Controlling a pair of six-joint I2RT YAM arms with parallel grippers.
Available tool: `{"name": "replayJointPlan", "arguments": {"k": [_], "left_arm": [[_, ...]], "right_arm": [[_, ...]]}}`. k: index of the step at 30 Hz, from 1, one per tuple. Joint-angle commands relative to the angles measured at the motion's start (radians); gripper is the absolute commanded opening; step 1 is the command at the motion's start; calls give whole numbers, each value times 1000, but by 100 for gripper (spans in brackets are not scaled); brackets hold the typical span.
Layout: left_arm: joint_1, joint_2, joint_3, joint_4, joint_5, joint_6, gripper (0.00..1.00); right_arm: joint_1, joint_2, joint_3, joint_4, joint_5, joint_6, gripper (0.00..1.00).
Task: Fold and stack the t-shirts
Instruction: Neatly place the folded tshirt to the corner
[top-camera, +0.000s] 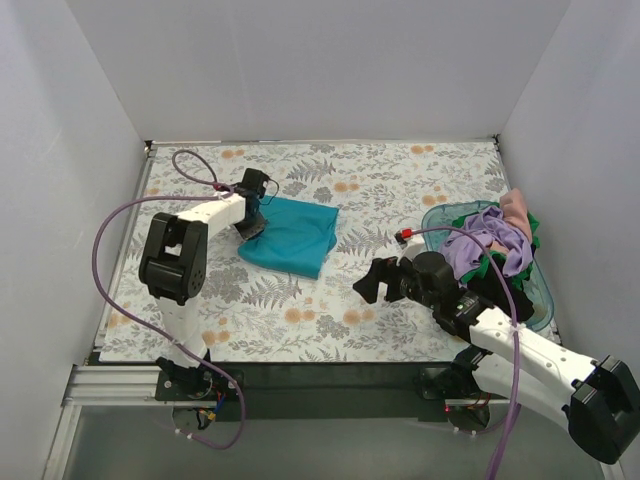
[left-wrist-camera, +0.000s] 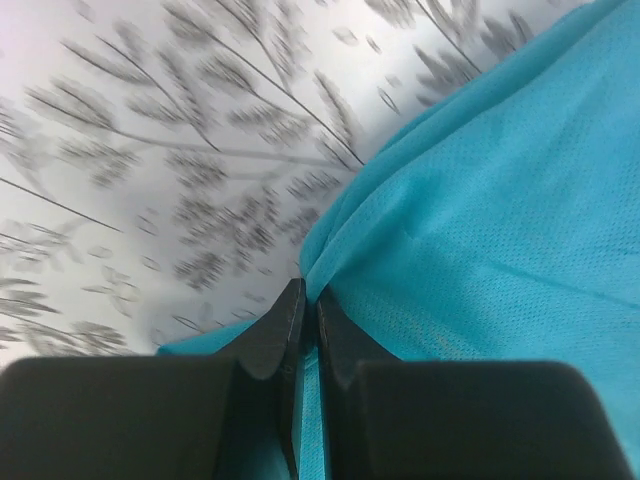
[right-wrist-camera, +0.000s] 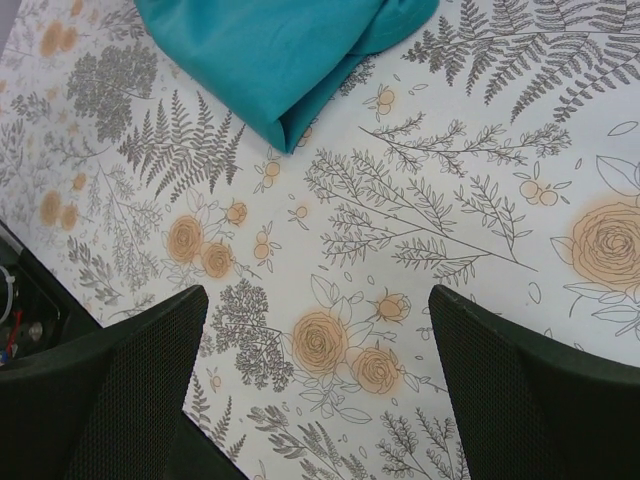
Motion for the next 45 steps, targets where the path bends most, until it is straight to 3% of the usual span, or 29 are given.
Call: {"name": "replayJointPlan", "arguments": {"k": [1,9,14,18,28,32,40,45], "left_arm": [[17,26,48,-151,-251,51,0],[93,70,111,-196,-420,71,0],[148,92,151,-168,-400,104,0],[216,159,290,-193,-329,98,0],[305,383,634,-357,-435,88,0],[392,383,637,-308,-463,111,0],[461,388,668,-178,-510,260,0],[523,396,702,-204,-464,228,0]], "right_arm": [[4,-12,-13,42,66,-31,98],[3,45,10,44,108,-57,98],[-8,76,16,47,133,-65,98],[-28,117,28,50,146,-61,98],[-75,209,47,62,171,-63,98],[-83,214,44,82,165,-49,98],[-106,209,27,125,182,-48,98],[-120,191,15,130,188,-48,98]]}}
